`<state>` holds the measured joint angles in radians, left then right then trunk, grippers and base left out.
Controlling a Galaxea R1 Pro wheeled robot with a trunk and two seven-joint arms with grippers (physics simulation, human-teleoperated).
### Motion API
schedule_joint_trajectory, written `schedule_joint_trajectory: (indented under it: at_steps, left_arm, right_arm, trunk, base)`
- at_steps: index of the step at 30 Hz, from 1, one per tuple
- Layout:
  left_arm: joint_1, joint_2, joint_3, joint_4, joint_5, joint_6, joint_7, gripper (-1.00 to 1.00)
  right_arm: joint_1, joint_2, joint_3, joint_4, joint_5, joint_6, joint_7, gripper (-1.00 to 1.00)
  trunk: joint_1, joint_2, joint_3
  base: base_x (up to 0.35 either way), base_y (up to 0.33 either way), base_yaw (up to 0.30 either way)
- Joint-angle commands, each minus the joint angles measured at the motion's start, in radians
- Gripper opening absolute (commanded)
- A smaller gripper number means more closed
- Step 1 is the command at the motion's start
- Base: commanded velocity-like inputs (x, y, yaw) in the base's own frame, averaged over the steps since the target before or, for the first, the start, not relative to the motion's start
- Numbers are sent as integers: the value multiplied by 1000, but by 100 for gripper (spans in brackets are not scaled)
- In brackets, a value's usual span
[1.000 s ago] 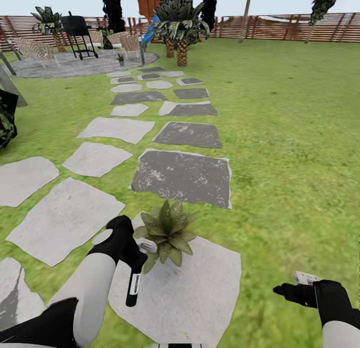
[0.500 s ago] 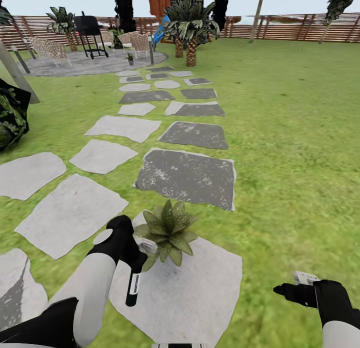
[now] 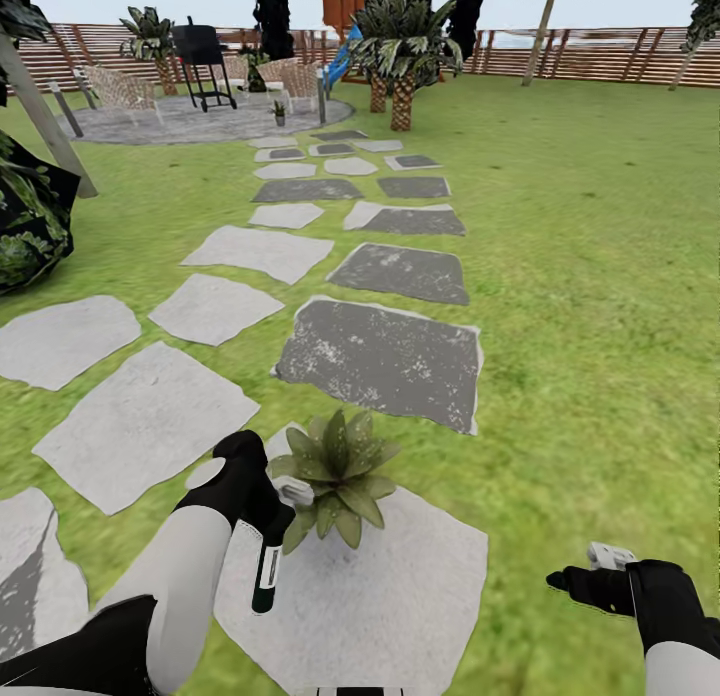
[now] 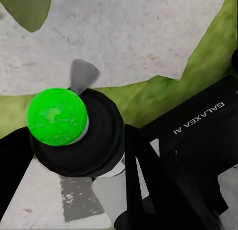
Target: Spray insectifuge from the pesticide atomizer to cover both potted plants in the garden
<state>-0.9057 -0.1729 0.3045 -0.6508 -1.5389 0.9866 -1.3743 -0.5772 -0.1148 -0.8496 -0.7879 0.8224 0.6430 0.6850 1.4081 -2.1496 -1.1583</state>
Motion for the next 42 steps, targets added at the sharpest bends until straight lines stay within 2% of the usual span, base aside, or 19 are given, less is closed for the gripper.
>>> schedule_joint_trajectory:
  at_steps: [1, 7, 24, 35, 38, 40, 42]
  left_arm:
    - [-1, -2, 7, -1, -10, 10, -10, -100]
    - [-1, -2, 8, 0, -11, 10, -9, -100]
    - [-1, -2, 8, 2, -12, 10, -9, -100]
    - [-1, -2, 8, 2, -11, 10, -11, -100]
    - [-1, -2, 8, 2, -11, 10, -10, -100]
    - [-1, -2, 8, 2, -6, 10, -11, -100]
    - [-1, -2, 8, 2, 22, 10, -10, -100]
  right_arm:
    - [-1, 0, -3, -1, 10, 0, 10, 100]
    - [-1, 0, -3, -1, 10, 0, 10, 100]
    - [-1, 1, -3, -1, 11, 0, 10, 100]
    - [-1, 0, -3, -1, 11, 0, 10, 100]
    - [-1, 0, -3, -1, 11, 0, 10, 100]
    - [-1, 0, -3, -1, 11, 0, 10, 100]
    - [-1, 0, -3, -1, 11, 0, 10, 100]
  trunk:
    - [0, 0, -1]
    - [0, 0, -1]
    - [0, 0, -1]
    - [0, 0, -1]
    - [0, 0, -1]
    - [0, 0, -1]
    - [0, 0, -1]
  base:
    - [194, -255, 48]
    - [108, -214, 184]
    - [2, -12, 16]
    - [0, -301, 101]
    - [0, -63, 1]
    - [0, -5, 0]
    - [0, -130, 0]
